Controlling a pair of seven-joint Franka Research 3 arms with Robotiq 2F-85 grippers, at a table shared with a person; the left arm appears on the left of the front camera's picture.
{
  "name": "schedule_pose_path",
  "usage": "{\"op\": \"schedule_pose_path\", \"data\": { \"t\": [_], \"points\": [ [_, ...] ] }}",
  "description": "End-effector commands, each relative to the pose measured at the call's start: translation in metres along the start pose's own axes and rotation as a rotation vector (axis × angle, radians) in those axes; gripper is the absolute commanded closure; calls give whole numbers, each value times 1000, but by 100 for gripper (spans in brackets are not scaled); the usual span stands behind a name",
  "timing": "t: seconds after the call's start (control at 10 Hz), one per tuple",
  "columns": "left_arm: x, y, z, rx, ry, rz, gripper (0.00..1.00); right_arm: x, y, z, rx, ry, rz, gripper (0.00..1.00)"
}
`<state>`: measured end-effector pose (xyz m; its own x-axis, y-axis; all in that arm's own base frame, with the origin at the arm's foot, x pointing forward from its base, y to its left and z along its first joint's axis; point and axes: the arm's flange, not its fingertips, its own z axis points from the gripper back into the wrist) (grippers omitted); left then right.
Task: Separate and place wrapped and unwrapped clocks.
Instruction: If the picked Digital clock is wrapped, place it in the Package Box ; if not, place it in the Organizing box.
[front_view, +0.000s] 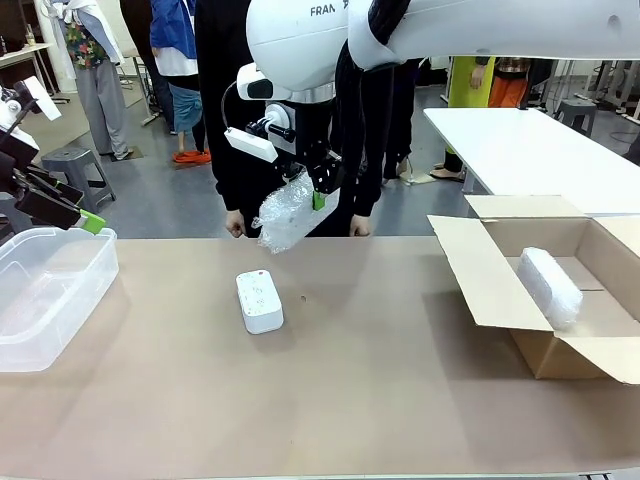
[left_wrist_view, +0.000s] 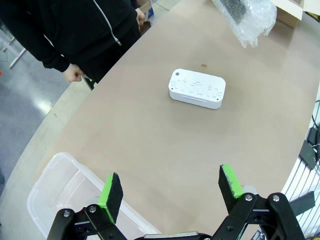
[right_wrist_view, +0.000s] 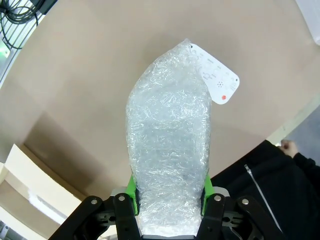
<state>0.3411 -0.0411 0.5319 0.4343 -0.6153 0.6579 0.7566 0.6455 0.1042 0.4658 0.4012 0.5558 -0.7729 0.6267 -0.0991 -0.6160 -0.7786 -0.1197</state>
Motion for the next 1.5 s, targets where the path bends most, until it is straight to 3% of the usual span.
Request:
{"op": "schedule_pose_path", "data": {
  "t": [0.0, 0.1, 0.2, 0.4, 0.7, 0.9, 1.1, 1.3, 1.4],
  "points": [
    [-1, 1, -1, -11, -7, 6, 0, 0, 0, 0, 0, 0, 0, 48],
    [-1, 1, -1, -11, -7, 6, 0, 4, 3, 7, -9, 97, -186, 48],
    [-1, 1, -1, -11, -7, 6, 0, -6, 13, 18, -9, 121, -376, 48],
    [-1, 1, -1, -11, -7, 6, 0, -33, 50, 50, -44, 89, -723, 48],
    [-1, 1, -1, -11, -7, 6, 0, -81, 142, 77, -228, 63, -1277, 48],
    [-1, 1, -1, -11, -7, 6, 0, -114, 213, 67, -327, 59, -1722, 48],
    [-1, 1, -1, -11, -7, 6, 0, -142, 262, 41, -415, 3, -2013, 48],
    [-1, 1, -1, -11, -7, 6, 0, -159, 271, 21, -463, -91, -2090, 48],
    [-1, 1, -1, -11, -7, 6, 0, -138, 236, 26, -454, -138, -1880, 48]
  ]
}}
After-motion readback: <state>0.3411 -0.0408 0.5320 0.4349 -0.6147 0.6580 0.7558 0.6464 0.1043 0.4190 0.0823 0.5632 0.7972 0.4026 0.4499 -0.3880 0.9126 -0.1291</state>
